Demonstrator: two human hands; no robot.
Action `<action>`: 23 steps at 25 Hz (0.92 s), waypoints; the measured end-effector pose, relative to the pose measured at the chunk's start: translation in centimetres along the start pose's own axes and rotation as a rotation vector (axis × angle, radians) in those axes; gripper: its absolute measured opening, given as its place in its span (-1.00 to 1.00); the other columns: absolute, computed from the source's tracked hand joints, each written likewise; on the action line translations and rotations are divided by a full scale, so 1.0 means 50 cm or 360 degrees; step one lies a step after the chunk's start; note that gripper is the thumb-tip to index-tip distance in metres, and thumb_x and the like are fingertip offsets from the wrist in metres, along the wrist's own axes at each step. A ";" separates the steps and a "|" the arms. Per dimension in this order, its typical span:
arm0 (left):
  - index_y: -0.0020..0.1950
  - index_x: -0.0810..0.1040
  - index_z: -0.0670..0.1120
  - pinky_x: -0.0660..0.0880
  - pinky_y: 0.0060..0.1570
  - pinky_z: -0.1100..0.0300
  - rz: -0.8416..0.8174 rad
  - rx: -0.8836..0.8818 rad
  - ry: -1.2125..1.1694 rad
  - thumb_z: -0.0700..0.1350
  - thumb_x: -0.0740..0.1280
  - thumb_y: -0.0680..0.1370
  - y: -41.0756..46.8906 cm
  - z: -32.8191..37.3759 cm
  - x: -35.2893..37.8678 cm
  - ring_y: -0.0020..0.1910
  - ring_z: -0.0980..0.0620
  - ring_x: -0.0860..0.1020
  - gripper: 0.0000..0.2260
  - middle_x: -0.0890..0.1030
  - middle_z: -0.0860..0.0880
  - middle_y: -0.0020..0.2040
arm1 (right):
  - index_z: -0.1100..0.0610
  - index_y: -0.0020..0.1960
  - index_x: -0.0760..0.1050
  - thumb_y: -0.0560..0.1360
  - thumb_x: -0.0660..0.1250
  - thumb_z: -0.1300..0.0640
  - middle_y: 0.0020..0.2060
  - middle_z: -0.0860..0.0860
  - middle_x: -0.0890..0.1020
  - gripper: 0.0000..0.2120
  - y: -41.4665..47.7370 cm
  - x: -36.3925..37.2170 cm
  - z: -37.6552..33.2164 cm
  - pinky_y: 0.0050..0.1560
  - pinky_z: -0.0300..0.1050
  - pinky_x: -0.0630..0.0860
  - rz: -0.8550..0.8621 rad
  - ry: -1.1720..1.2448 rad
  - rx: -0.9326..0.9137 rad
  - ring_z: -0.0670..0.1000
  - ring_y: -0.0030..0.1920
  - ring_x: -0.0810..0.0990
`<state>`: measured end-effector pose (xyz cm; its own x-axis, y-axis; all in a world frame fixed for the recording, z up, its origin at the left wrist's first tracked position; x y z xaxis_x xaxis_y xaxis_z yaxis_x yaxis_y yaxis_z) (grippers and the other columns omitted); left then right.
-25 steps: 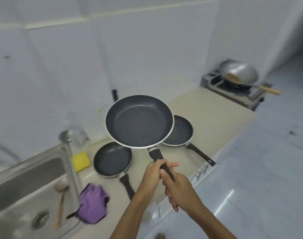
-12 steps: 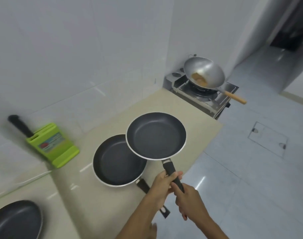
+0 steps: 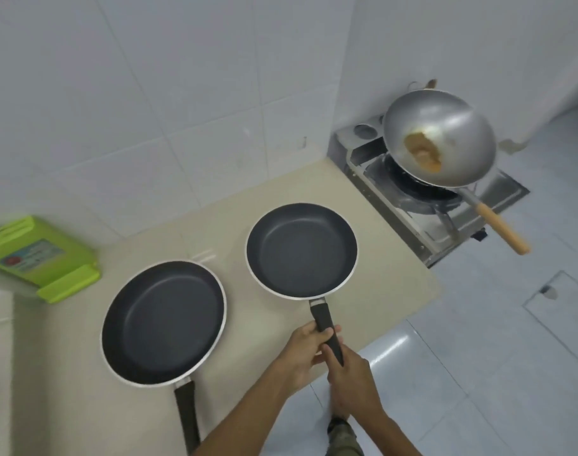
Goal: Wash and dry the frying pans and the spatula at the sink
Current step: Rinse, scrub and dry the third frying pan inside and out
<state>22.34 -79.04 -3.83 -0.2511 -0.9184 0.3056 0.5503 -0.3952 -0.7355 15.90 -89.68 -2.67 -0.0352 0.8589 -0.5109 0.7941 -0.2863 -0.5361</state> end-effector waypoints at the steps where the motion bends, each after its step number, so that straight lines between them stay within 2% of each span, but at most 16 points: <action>1: 0.26 0.63 -0.12 0.60 0.11 0.15 0.0066 -0.0020 -0.0052 -0.15 0.25 0.71 0.025 0.006 0.027 0.16 -0.02 0.68 -0.79 0.73 -0.11 0.14 | -0.01 0.02 0.59 0.66 0.16 -0.17 -0.32 -0.01 0.66 -0.69 0.036 -0.026 0.013 -0.39 -0.30 0.54 -0.0071 -0.0003 -0.0037 -0.06 -0.33 0.65; 5: 0.26 0.60 -0.13 0.58 0.26 0.01 0.0208 -0.0089 -0.0198 -0.17 0.27 0.70 0.098 0.015 0.108 0.19 -0.08 0.68 -0.81 0.73 -0.09 0.16 | -0.06 0.35 0.51 0.66 0.18 -0.14 -0.21 -0.12 0.69 -0.66 0.124 -0.106 0.057 -0.28 -0.43 0.46 -0.0216 -0.0069 -0.0138 -0.15 -0.22 0.66; 7: 0.25 0.60 -0.12 0.54 0.31 -0.05 0.0286 -0.0113 -0.0219 -0.17 0.26 0.70 0.127 0.023 0.133 0.21 -0.11 0.67 -0.82 0.73 -0.09 0.14 | -0.10 0.41 0.45 0.64 0.18 -0.17 -0.17 -0.15 0.69 -0.62 0.165 -0.130 0.077 -0.25 -0.44 0.46 -0.0280 -0.0079 -0.0177 -0.14 -0.19 0.67; 9: 0.26 0.59 -0.12 0.54 0.31 -0.04 0.0290 -0.0117 -0.0215 -0.16 0.25 0.70 0.149 0.021 0.152 0.18 -0.09 0.67 -0.81 0.73 -0.08 0.11 | -0.06 0.47 0.43 0.64 0.18 -0.18 -0.17 -0.15 0.69 -0.55 0.189 -0.147 0.090 -0.20 -0.39 0.53 -0.0314 -0.0133 -0.0210 -0.12 -0.19 0.68; 13: 0.26 0.61 -0.10 0.57 0.29 0.01 0.0332 -0.0105 -0.0148 -0.16 0.26 0.69 0.173 0.027 0.172 0.15 -0.07 0.68 -0.81 0.73 -0.09 0.11 | -0.03 0.50 0.43 0.64 0.16 -0.17 -0.16 -0.14 0.70 -0.52 0.227 -0.158 0.121 -0.06 -0.24 0.64 -0.0336 -0.0160 -0.0217 -0.10 -0.19 0.68; 17: 0.26 0.60 -0.10 0.60 0.22 0.06 0.0418 -0.0117 -0.0107 -0.17 0.27 0.69 0.194 0.034 0.184 0.09 -0.04 0.70 -0.81 0.74 -0.08 0.08 | -0.04 0.48 0.44 0.56 0.07 -0.31 -0.07 -0.07 0.73 -0.39 0.248 -0.164 0.131 0.01 -0.15 0.65 -0.0336 -0.0122 -0.0215 -0.10 -0.13 0.68; 21: 0.26 0.60 -0.09 0.63 0.15 0.10 0.0494 -0.0159 -0.0092 -0.16 0.27 0.69 0.212 0.032 0.193 0.08 -0.04 0.71 -0.81 0.74 -0.07 0.08 | -0.05 0.40 0.51 0.65 0.18 -0.15 -0.13 -0.11 0.71 -0.61 0.271 -0.174 0.138 -0.07 -0.18 0.64 -0.0344 -0.0103 -0.0225 -0.13 -0.16 0.68; 23: 0.24 0.60 -0.07 0.64 0.12 0.12 0.0521 -0.0173 -0.0067 -0.16 0.27 0.69 0.219 0.028 0.195 0.10 -0.05 0.71 -0.82 0.75 -0.06 0.07 | -0.08 0.33 0.52 0.64 0.19 -0.16 -0.13 -0.13 0.71 -0.66 0.279 -0.170 0.147 -0.09 -0.16 0.67 -0.0350 -0.0102 -0.0216 -0.11 -0.19 0.69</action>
<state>27.01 -92.33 -8.07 -0.0410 -0.9970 0.0659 0.5078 -0.0776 -0.8580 22.80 -104.10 -10.75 -0.2508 0.8642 -0.4361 0.8372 -0.0326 -0.5459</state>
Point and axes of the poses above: each hand's wrist, its own y-axis towards the middle knuckle, its own x-axis out of the palm, z = x × y, the point moved 4 cm from there along y, towards the middle knuckle
